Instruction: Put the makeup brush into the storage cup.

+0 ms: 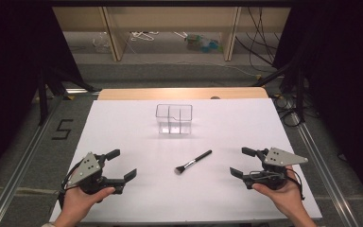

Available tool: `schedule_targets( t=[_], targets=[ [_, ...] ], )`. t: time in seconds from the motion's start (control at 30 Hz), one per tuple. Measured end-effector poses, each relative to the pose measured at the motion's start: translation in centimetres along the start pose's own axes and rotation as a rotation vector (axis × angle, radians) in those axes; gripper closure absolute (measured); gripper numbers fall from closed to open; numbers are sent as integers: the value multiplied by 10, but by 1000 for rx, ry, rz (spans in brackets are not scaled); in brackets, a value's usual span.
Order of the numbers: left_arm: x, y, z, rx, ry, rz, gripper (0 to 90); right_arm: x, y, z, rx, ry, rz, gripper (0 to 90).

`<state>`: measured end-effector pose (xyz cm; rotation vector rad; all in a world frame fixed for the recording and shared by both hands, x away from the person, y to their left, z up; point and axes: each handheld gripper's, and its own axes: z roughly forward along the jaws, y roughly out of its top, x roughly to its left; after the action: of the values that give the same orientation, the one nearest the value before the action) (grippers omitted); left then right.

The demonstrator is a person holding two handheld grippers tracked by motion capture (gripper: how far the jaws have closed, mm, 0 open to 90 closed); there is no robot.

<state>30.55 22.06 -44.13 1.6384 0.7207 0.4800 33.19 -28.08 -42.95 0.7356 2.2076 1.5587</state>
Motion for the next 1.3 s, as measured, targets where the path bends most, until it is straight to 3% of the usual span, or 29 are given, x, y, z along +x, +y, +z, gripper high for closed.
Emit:
schedule_targets(
  t=[0.47, 0.57, 0.7, 0.9, 1.03, 1.3],
  targets=[
    [0, 0, 0, 5, -7, 23, 99, 1, 0, 4, 20, 16, -26, 160],
    [0, 0, 0, 9, -8, 25, 102, 1, 3, 6, 39, 6, -55, 162],
    [0, -1, 0, 10, -10, 23, 104, 0, 5, 9, 46, 27, -68, 162],
    [0, -1, 2, 6, -20, 26, 106, 0, 10, 18, 89, 48, -100, 162],
    [-1, -1, 2, 7, -18, 17, 108, 1, 15, 29, 169, 93, -148, 164],
    [-1, -1, 1, 20, -15, 25, 109, -1, 23, 47, 237, 124, -187, 164]
  ],
)
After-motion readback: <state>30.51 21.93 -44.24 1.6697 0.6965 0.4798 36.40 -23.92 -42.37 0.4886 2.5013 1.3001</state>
